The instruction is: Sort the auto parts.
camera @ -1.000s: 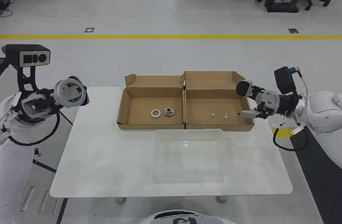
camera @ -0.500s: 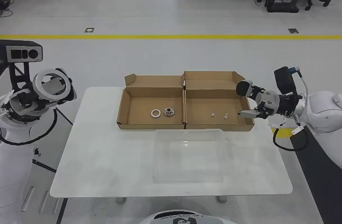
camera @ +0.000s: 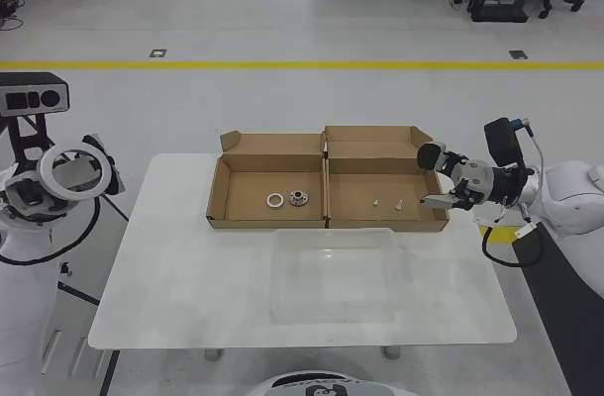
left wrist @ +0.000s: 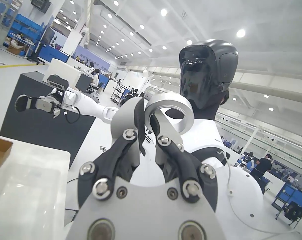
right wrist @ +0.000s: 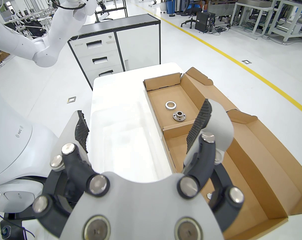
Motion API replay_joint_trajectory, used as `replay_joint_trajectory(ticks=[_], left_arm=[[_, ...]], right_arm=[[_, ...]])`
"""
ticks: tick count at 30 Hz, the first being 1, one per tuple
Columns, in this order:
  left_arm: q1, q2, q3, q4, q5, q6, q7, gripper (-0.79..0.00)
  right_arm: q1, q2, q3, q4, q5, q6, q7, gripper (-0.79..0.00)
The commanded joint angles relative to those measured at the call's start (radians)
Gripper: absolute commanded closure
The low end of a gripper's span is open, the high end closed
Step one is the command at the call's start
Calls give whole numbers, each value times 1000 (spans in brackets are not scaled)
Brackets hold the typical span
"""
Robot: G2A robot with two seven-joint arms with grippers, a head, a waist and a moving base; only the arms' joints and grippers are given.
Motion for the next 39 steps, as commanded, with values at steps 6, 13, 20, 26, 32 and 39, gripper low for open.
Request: replay_joint_trajectory(ticks=[6, 13, 20, 26, 32, 39], left_arm=[[-4, -7, -5, 7, -1, 1, 1, 0], [-2, -12, -14, 1, -28, -2, 2, 0], [-2, -12, -14, 1, -28, -2, 2, 0], [3, -13, -12, -18, 68, 16, 47, 0], [4, -12, 22, -26, 259, 31, 50, 0], [-4, -17, 81, -23, 389, 39, 114, 0]], right_arm=[[0, 0, 0, 0, 0, 0, 0, -785], [0, 0, 0, 0, 0, 0, 0, -785], [0, 0, 0, 0, 0, 0, 0, -785], [0, 0, 0, 0, 0, 0, 0, -785], [0, 0, 0, 0, 0, 0, 0, -785], [0, 0, 0, 0, 0, 0, 0, -785]])
